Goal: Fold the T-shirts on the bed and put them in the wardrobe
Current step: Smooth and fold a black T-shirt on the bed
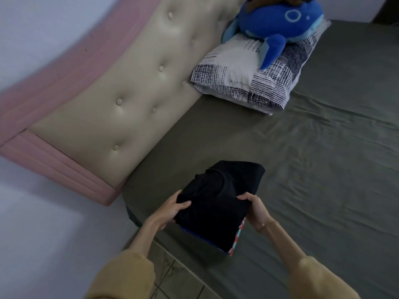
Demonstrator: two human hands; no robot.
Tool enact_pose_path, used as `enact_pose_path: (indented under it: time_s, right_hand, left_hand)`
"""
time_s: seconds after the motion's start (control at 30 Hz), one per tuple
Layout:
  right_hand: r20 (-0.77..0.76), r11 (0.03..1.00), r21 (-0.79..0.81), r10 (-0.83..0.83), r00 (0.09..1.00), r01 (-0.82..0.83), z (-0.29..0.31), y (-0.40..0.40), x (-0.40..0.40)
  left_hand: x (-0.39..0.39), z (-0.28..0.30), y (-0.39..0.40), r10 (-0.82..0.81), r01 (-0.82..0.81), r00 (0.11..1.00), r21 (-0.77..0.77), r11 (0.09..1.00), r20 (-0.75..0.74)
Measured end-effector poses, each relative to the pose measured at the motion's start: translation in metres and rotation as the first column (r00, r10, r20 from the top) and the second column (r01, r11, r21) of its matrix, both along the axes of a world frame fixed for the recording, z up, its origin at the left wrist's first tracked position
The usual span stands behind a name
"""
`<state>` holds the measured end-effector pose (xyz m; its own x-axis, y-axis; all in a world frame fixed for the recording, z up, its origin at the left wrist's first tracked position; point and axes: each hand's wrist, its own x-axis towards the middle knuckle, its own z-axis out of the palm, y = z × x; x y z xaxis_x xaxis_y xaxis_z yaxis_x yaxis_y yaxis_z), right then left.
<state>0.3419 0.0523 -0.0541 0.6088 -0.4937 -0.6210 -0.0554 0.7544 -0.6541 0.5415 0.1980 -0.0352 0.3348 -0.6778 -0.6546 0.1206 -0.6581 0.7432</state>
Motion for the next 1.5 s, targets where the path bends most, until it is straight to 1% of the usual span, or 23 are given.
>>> enact_pose_path:
  time_s: [0.1, 0.17, 0.27, 0.33, 0.43, 0.5, 0.57, 0.63, 0.7, 0.83, 1.03, 1.13, 1.2, 1.27, 1.3, 1.33, 1.4, 1.47, 1.5]
  right_hand:
    - [-0.056, 0.999, -0.031, -0.016, 0.998, 0.015, -0.008, 0.001, -0.002]
    - [-0.132, 0.998, -0.06, -0.036, 0.991, 0.028, -0.018, -0.001, -0.004]
    - [-0.218, 0.995, -0.095, -0.055, 0.974, 0.035, -0.032, -0.004, -0.004]
    - [-0.275, 0.988, -0.156, -0.038, 0.961, -0.006, -0.035, -0.007, -0.001]
    - [-0.302, 0.967, -0.252, -0.051, 0.952, -0.029, -0.034, -0.007, 0.004]
    - [-0.35, 0.946, -0.32, -0.075, 0.934, -0.044, -0.037, -0.006, 0.006]
    - [-0.433, 0.907, -0.399, -0.062, 0.899, -0.13, -0.037, -0.004, 0.007]
    - [-0.495, 0.856, -0.478, -0.076, 0.866, -0.198, -0.039, -0.004, 0.008]
    - [-0.524, 0.822, -0.523, -0.102, 0.846, -0.225, -0.039, -0.006, 0.009]
    - [-0.593, 0.791, -0.529, -0.085, 0.801, -0.308, -0.042, -0.009, 0.01]
    - [-0.539, 0.824, -0.481, -0.01, 0.842, -0.298, -0.042, -0.015, 0.003]
    - [-0.573, 0.776, -0.505, 0.026, 0.819, -0.377, -0.042, -0.016, 0.001]
    - [-0.597, 0.759, -0.5, 0.048, 0.801, -0.417, -0.04, -0.016, 0.004]
    - [-0.619, 0.753, -0.488, 0.058, 0.784, -0.441, -0.04, -0.016, 0.006]
    - [-0.627, 0.752, -0.49, 0.049, 0.778, -0.442, -0.04, -0.015, 0.009]
    - [-0.625, 0.76, -0.497, 0.021, 0.78, -0.419, -0.04, -0.014, 0.01]
    - [-0.611, 0.801, -0.503, -0.062, 0.789, -0.326, -0.037, -0.012, 0.011]
    - [-0.618, 0.824, -0.504, -0.136, 0.774, -0.258, -0.034, -0.012, 0.01]
    - [-0.628, 0.835, -0.494, -0.152, 0.764, -0.24, -0.034, -0.013, 0.009]
  left_hand:
    - [-0.002, -0.024, 0.004, 0.006, -0.006, 1.0, 0.018, 1.0, -0.028]
    - [-0.005, -0.039, 0.007, -0.014, 0.016, 0.999, 0.057, 0.998, -0.041]
    - [-0.007, -0.054, 0.009, -0.031, 0.033, 0.999, 0.089, 0.995, -0.018]
    - [-0.007, -0.058, 0.009, -0.038, 0.038, 0.999, 0.091, 0.995, -0.003]
    - [-0.005, -0.058, 0.006, -0.044, 0.046, 0.999, 0.099, 0.994, -0.021]
    - [-0.002, -0.056, 0.002, -0.004, 0.002, 1.0, 0.123, 0.992, 0.008]
    - [0.002, -0.057, -0.002, 0.03, -0.04, 0.998, 0.154, 0.987, 0.061]
    - [0.003, -0.058, -0.005, 0.01, -0.03, 0.995, 0.199, 0.98, 0.103]
    - [0.003, -0.057, -0.007, -0.019, -0.013, 0.991, 0.239, 0.971, 0.134]
    - [-0.001, -0.054, -0.013, -0.03, -0.031, 0.977, 0.279, 0.96, 0.213]
    - [-0.007, -0.055, -0.02, 0.046, -0.144, 0.95, 0.3, 0.943, 0.31]
    - [-0.007, -0.052, -0.022, 0.049, -0.147, 0.953, 0.315, 0.938, 0.299]
    - [-0.01, -0.05, -0.022, 0.013, -0.126, 0.95, 0.347, 0.929, 0.311]
    - [-0.017, -0.05, -0.025, -0.068, -0.109, 0.916, 0.41, 0.906, 0.394]
    - [-0.02, -0.051, -0.026, -0.104, -0.119, 0.88, 0.429, 0.896, 0.462]
    - [-0.025, -0.053, -0.027, -0.128, -0.133, 0.832, 0.418, 0.899, 0.54]
    - [-0.036, -0.053, -0.033, -0.147, -0.138, 0.716, 0.344, 0.929, 0.683]
    - [-0.046, -0.052, -0.041, -0.187, -0.074, 0.586, 0.281, 0.957, 0.789]
    - [-0.049, -0.052, -0.045, -0.22, -0.028, 0.534, 0.276, 0.961, 0.817]
